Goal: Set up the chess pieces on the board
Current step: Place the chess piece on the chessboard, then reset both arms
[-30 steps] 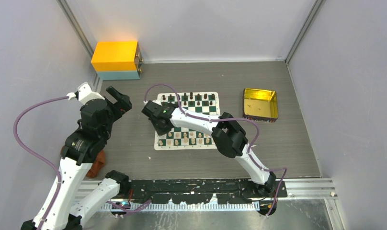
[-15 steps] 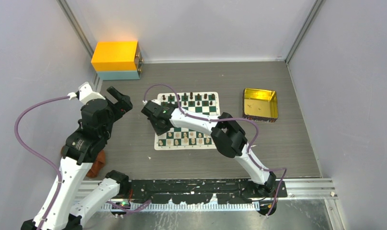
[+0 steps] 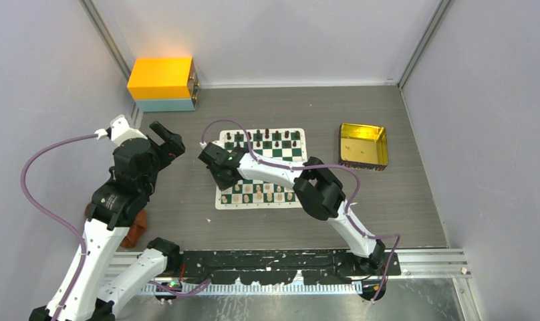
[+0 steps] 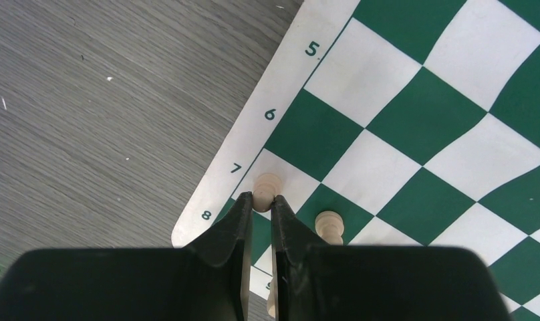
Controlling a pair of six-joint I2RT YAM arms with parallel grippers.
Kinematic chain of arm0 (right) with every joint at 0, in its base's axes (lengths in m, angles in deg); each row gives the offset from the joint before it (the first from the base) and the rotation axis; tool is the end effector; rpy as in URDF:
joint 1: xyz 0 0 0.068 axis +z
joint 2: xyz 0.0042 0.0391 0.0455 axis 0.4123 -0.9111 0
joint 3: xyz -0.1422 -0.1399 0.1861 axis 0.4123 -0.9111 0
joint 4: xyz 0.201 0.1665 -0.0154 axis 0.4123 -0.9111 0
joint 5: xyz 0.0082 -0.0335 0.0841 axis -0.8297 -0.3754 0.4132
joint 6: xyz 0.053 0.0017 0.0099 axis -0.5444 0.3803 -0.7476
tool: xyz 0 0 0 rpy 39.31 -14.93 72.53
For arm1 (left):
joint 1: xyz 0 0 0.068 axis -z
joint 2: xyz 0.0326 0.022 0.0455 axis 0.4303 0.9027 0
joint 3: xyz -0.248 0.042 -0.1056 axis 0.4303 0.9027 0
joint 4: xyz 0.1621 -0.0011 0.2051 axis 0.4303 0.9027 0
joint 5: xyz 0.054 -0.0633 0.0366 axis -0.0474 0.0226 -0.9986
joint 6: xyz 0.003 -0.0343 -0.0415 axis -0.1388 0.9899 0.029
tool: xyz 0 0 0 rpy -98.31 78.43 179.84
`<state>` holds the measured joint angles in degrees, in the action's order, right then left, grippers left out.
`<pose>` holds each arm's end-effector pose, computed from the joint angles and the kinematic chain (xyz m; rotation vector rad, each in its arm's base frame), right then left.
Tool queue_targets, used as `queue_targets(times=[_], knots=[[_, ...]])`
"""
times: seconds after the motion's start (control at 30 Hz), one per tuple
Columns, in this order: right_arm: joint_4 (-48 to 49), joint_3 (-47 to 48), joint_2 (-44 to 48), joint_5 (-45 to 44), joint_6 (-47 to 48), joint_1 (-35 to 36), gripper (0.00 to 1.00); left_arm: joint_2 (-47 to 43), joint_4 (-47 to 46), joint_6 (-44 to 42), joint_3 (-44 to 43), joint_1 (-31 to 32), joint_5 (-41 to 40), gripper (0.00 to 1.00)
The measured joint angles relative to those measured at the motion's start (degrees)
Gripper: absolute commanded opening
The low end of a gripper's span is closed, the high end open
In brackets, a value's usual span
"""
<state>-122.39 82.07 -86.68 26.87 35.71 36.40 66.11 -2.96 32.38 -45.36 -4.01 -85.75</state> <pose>0.2471 0.4311 0.1797 -0.7601 2.5555 0.3297 0.1306 -0.0328 0.3945 -0.6517 1.7781 -0.2546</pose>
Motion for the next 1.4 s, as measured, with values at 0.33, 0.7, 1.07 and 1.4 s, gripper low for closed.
queue_targets(times=[0.33, 0.7, 1.07, 1.4], knots=[[1.40, -1.53, 0.74, 0.09, 0.02, 0.00, 0.28, 0.07, -0.02, 0.04, 0.90, 0.00, 0.42, 0.93], [0.48, -1.84, 0.74, 0.07, 1.42, -0.02, 0.33, 0.39, -0.09, 0.15, 0.90, 0.00, 0.37, 0.94], [-4.68, 6.73, 0.98, -0.09, 4.70, -0.15, 0.35, 5.27, -0.17, -1.16, -4.57, 0.00, -1.40, 0.96], [-7.28, 10.01, 15.15, -3.15, 6.97, -8.68, 0.37, 18.71, -9.29, -6.25, -12.44, 0.00, -5.16, 1.00]])
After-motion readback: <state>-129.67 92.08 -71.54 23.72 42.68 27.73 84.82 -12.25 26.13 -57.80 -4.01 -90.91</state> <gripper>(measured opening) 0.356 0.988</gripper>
